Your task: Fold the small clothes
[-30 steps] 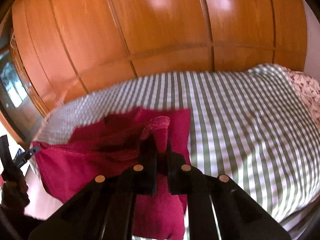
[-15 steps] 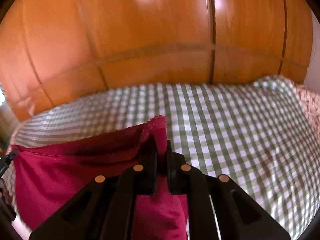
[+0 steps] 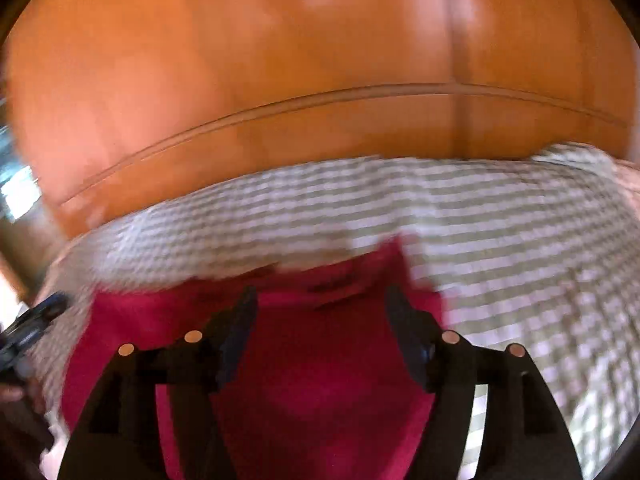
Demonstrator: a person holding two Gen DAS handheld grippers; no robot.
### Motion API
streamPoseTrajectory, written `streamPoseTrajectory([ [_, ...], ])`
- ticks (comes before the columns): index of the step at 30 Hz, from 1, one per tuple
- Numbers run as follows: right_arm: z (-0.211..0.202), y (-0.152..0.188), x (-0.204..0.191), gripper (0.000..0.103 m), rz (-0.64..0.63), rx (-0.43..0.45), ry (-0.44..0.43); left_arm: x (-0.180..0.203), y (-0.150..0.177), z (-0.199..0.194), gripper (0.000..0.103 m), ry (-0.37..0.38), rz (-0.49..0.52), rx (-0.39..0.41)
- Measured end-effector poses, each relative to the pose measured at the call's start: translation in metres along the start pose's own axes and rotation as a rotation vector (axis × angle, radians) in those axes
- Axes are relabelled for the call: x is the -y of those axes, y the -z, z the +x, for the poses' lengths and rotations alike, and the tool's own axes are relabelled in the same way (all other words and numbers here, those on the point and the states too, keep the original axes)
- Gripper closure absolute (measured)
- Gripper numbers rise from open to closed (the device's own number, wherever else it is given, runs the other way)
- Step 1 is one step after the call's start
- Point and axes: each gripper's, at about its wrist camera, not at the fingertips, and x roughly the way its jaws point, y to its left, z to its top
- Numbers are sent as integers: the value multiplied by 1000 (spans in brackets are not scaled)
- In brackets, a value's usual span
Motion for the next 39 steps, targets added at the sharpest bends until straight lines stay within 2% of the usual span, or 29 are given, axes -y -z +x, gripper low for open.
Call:
streamPoseTrajectory([
  [2,12,11,-29,25,-64,-59,-89,18,15,5,50,21,54,-28],
  [4,35,19,-53,21,-112,-118,-107,27,27,18,50,-1,85,-75],
  [5,47,21,-60,21,-132,-154,-101,26,36,31,50,-32,76,-138],
  [7,87,25,-66,19,-162,-250,17,20,48,48,50,-58,36,-220],
  [8,103,26,-61,18,-138,-278,51,18,50,49,50,-56,16,-222],
  [10,117,22,-49,18,-70,-267,60,18,50,42,50,-66,5,-203],
  [14,109,21,-54,17,-78,-252,77,25,48,26,50,-98,36,-162],
  [17,86,23,-49,17,-69,-230,82,28,45,11,42,-128,57,-126],
  [22,38,22,-17,16,16,-182,75,27,42,-5,42,-105,49,-101],
  [28,5,24,31,15,134,-161,96,31,44,-15,42,-92,37,-87],
  [32,14,40,79,15,327,-214,50,35,48,-19,42,-93,42,-90],
  [34,24,51,94,14,374,-255,119,35,50,-21,42,-98,46,-89],
  [35,28,58,103,14,413,-257,88,34,51,-22,42,-103,45,-89],
  [36,22,62,105,14,433,-198,66,33,52,-23,42,-106,43,-90],
  [39,20,64,94,14,358,-182,102,26,55,-26,42,-131,36,-93],
])
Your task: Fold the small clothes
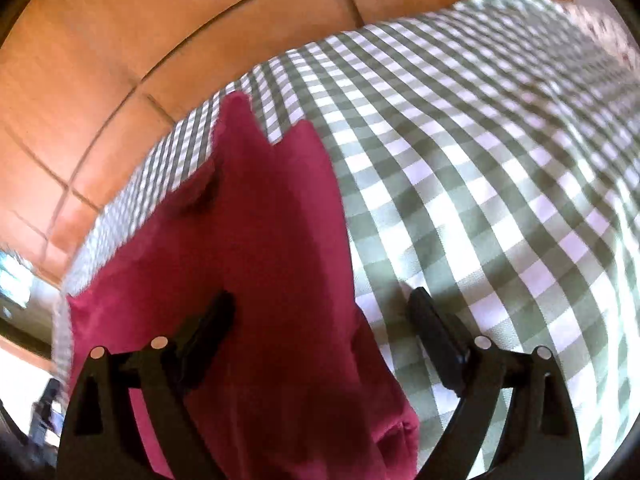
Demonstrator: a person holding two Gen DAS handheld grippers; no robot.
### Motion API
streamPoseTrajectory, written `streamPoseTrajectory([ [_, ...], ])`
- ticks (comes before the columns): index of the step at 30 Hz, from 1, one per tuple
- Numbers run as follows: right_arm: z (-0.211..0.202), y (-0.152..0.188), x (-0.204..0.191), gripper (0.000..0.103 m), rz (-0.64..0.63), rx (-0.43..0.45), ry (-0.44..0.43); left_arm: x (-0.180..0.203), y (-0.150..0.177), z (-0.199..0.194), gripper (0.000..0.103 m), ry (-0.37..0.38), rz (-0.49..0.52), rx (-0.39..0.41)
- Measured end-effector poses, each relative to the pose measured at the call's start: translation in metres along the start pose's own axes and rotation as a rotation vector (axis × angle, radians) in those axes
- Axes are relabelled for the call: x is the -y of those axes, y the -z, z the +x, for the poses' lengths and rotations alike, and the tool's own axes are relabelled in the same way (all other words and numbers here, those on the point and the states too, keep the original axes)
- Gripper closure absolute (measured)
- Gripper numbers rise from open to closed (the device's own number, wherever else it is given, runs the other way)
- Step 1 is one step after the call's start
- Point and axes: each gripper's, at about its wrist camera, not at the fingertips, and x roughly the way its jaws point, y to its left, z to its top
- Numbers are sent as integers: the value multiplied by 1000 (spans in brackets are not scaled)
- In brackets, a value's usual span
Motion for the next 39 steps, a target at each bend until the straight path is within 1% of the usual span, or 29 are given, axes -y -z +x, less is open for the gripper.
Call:
streamPoseTrajectory([
  [2,-1,4,-3,14,-21,18,16,-11,2,-1,42,-30,-25,4],
  [4,0,5,-6,14,-20,23,21,-32,6,1,42,-44,-101,-19],
  [6,2,5,-8,14,-10,21,12,-57,14,8,42,-19,-198,-74],
  [9,-12,4,0,15,8,24,9,-85,30,11,42,30,-305,-127],
  [11,-30,5,6,18,14,63,16,-95,38,7,42,36,-331,-117],
  [12,-45,7,7,21,1,100,6,-100,41,5,42,41,-342,-109],
  [14,-62,12,3,40,-39,137,5,-109,45,1,42,68,-378,-101],
  [15,-72,15,0,47,-78,153,12,-113,46,0,42,96,-402,-94],
  [16,-77,18,-4,59,-110,159,17,-115,44,0,42,114,-416,-91],
  [17,-82,22,-8,66,-144,159,20,-116,42,2,42,124,-422,-92],
  [20,-86,29,-16,77,-182,166,41,-113,34,5,46,205,-457,-106],
  [21,-86,31,-18,78,-192,171,45,-111,30,7,46,235,-467,-111],
  [22,-85,32,-23,78,-205,172,37,-109,27,9,49,249,-470,-112],
  [23,-83,33,-26,78,-216,165,27,-105,22,11,56,258,-462,-111],
  [25,-73,36,-34,78,-245,141,34,-98,16,15,57,250,-438,-110],
  [27,-56,37,-31,78,-244,87,70,-88,13,23,57,232,-406,-138],
  [28,-47,35,-28,78,-235,66,83,-82,13,28,57,211,-382,-157],
  [29,-39,36,-23,79,-215,46,91,-75,16,36,57,141,-334,-183],
  [30,-36,37,-19,79,-203,42,85,-73,19,41,57,120,-321,-196],
  [31,-34,37,-16,79,-192,43,76,-73,23,44,57,114,-318,-205],
  [34,-32,35,-12,79,-183,47,65,-68,24,42,56,59,-275,-179],
  [36,-32,35,-11,78,-176,53,55,-67,24,37,56,49,-285,-169],
  [39,-38,35,-10,72,-160,53,26,-67,22,19,57,8,-272,-136],
])
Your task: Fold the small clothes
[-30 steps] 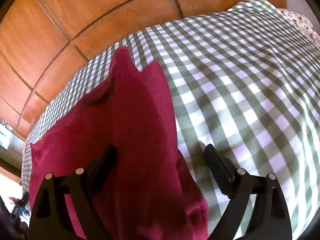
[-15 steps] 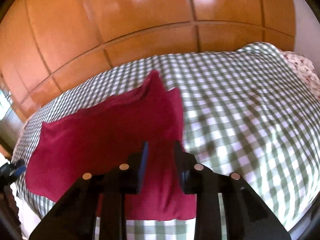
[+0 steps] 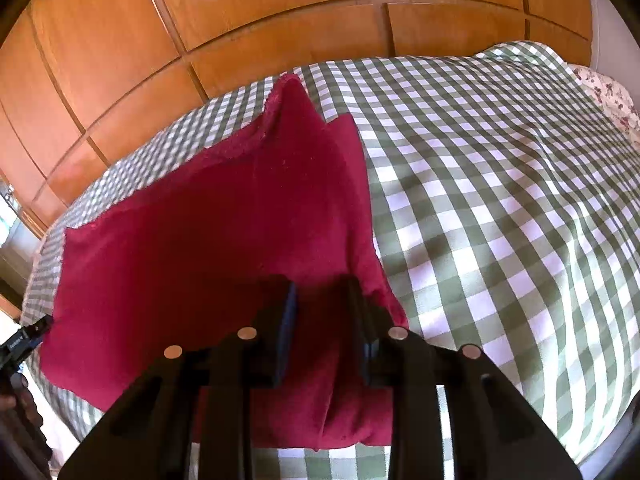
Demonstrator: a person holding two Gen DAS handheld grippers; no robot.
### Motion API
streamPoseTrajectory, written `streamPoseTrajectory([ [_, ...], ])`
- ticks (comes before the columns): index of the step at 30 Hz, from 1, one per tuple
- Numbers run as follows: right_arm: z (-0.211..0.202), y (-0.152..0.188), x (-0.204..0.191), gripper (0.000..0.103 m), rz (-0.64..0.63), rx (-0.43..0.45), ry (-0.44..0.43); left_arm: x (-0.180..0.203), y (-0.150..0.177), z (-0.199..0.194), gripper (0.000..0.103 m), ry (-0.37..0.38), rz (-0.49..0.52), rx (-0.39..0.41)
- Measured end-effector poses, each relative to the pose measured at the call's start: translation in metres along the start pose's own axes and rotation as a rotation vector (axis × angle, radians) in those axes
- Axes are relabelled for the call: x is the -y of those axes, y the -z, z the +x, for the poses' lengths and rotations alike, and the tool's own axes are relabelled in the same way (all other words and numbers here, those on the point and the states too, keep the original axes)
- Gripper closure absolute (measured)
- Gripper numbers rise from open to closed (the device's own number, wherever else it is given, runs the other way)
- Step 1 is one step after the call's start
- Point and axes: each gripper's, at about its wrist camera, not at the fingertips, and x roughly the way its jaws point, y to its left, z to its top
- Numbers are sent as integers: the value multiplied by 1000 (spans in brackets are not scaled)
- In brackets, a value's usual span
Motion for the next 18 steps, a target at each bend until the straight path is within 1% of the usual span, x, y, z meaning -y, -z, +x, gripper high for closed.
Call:
streamPoseTrajectory([
  [2,-9,-3,1,54,24,1,-45,2,0,-15,57,3,22,39],
  [3,-18,-6,4,49,46,20,-71,4,0,-20,57,7,31,55],
  [4,-24,-8,5,39,53,40,-63,6,0,-26,57,13,44,72],
  [5,-31,-10,8,38,62,64,-49,10,2,-32,57,27,65,83],
  [7,-36,-12,15,37,96,64,-68,17,2,-35,56,60,87,90],
  [8,-35,-11,22,35,120,46,-91,22,4,-36,57,79,97,91],
  [10,-29,-8,29,33,139,7,-99,32,5,-35,57,121,119,77],
  [11,-22,-4,34,32,159,-26,-101,36,5,-32,57,135,125,69],
  [12,-19,0,38,32,179,-48,-114,42,5,-29,57,156,133,53],
  [14,-6,10,43,31,220,-123,-189,52,6,-21,57,194,160,12],
  [15,-4,14,43,31,219,-116,-195,56,7,-17,57,205,176,-7],
  [16,-6,15,40,31,209,-101,-192,59,8,-11,57,201,186,-24],
  [18,-5,15,34,33,199,-117,-212,64,10,2,57,184,199,-66],
])
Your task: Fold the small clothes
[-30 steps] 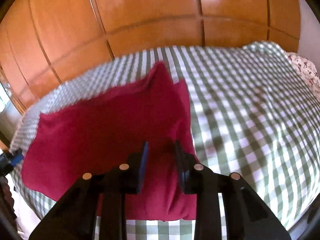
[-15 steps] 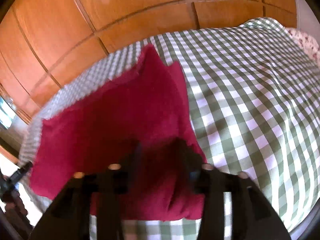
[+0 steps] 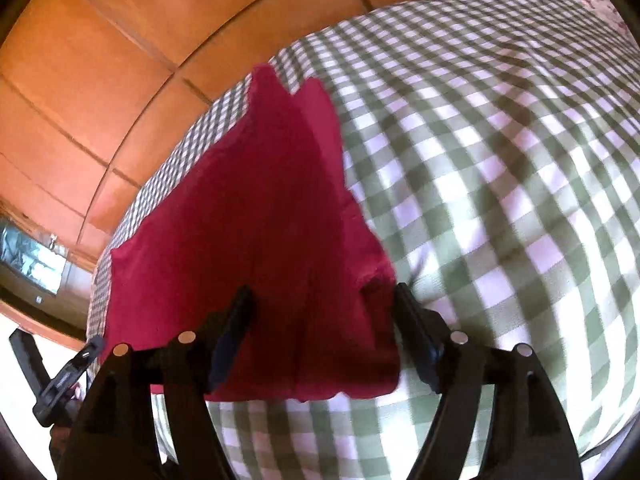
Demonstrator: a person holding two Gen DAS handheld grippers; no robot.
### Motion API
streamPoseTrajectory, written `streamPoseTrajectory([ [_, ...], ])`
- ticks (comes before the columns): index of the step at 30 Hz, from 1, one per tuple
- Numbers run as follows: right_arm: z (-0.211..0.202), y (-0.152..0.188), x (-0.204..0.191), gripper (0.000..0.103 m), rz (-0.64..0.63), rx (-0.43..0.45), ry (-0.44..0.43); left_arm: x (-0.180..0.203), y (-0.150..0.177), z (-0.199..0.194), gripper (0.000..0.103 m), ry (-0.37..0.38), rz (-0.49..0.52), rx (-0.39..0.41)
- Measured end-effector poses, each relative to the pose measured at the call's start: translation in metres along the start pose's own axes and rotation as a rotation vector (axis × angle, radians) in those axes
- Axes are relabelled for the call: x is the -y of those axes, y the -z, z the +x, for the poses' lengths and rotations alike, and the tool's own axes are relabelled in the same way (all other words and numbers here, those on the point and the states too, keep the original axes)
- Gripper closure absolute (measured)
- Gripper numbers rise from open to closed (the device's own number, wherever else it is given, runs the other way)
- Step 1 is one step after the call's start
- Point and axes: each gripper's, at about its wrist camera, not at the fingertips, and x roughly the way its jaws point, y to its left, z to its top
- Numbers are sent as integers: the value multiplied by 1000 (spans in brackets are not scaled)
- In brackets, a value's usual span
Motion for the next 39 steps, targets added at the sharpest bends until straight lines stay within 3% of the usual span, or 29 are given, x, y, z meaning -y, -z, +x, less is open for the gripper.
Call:
streamPoseTrajectory([
  [3,3,-2,-8,51,-8,-33,10,-1,-1,8,57,-5,-2,-17],
  [5,6,-3,-12,70,-14,-50,15,-1,-5,9,57,-9,0,-17],
  [8,9,-4,-25,77,-27,-77,16,0,-6,7,57,-15,11,-22],
  [14,-3,-11,-62,78,-77,-60,-38,-3,-7,5,57,-11,22,-27],
  [21,-3,-4,-141,79,-229,-68,-125,-14,-9,1,57,49,-22,-19],
  [27,36,13,-185,79,-349,-114,-30,-27,-10,-6,56,95,-68,-6],
  [31,44,24,-197,78,-425,-92,46,-38,-13,-11,57,204,-132,-25],
  [35,36,26,-190,77,-445,-70,48,-35,-26,-15,56,343,-177,-42],
  [37,30,25,-184,77,-426,-55,30,-27,-35,-16,50,422,-190,-51],
  [39,25,29,-183,77,-440,-43,9,-13,-47,-16,37,495,-186,-47],
])
